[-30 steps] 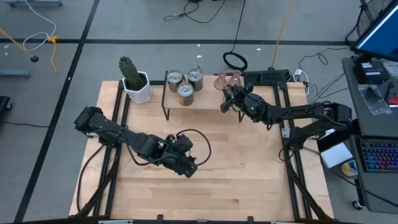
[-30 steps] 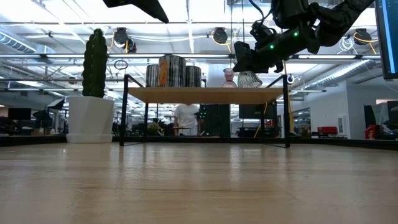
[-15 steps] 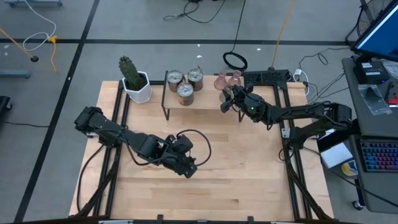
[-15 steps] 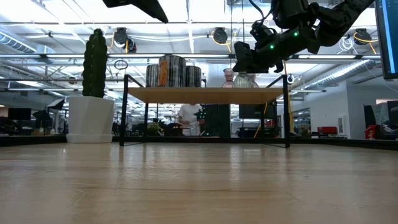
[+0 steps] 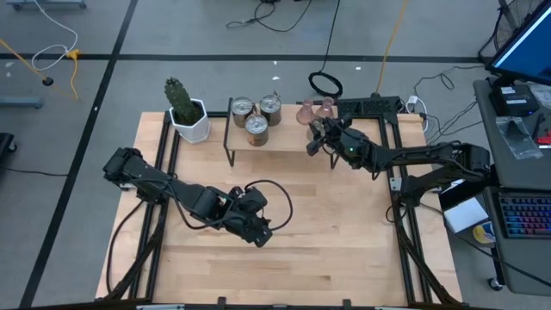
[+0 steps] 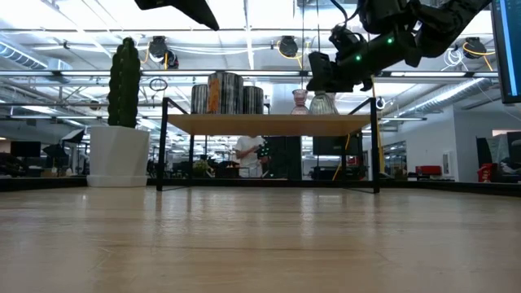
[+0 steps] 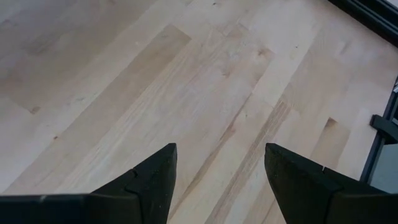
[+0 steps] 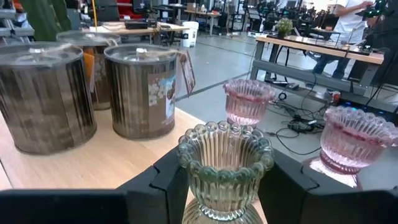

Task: Pick & Place candle stick holders
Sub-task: Put the green glass candle holder on the shelf

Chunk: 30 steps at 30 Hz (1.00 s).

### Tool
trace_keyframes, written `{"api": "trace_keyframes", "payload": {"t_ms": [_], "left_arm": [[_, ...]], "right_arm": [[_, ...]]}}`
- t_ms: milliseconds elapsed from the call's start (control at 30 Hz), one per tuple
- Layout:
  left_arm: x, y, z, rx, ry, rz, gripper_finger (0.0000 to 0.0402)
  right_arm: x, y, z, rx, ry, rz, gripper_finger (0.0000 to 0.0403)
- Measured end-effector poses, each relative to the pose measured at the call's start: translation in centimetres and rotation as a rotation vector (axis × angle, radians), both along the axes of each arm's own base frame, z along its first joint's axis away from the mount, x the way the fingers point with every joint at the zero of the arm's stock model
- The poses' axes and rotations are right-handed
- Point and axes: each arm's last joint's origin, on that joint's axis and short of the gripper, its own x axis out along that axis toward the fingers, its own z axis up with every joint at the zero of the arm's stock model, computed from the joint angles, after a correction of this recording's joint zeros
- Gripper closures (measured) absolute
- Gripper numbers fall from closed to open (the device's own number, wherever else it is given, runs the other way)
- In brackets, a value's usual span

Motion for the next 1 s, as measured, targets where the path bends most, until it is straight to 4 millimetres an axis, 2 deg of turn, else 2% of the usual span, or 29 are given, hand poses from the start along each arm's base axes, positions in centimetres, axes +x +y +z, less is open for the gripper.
{"api": "trace_keyframes", "payload": {"t_ms": [1000], "left_arm": [[-0.33, -0.83, 0.00, -0.007, 0.001, -0.028, 0.0160]], "right_arm": [[0.00, 0.06, -0.36, 0.015, 0.036, 0.026, 0.0247]]}}
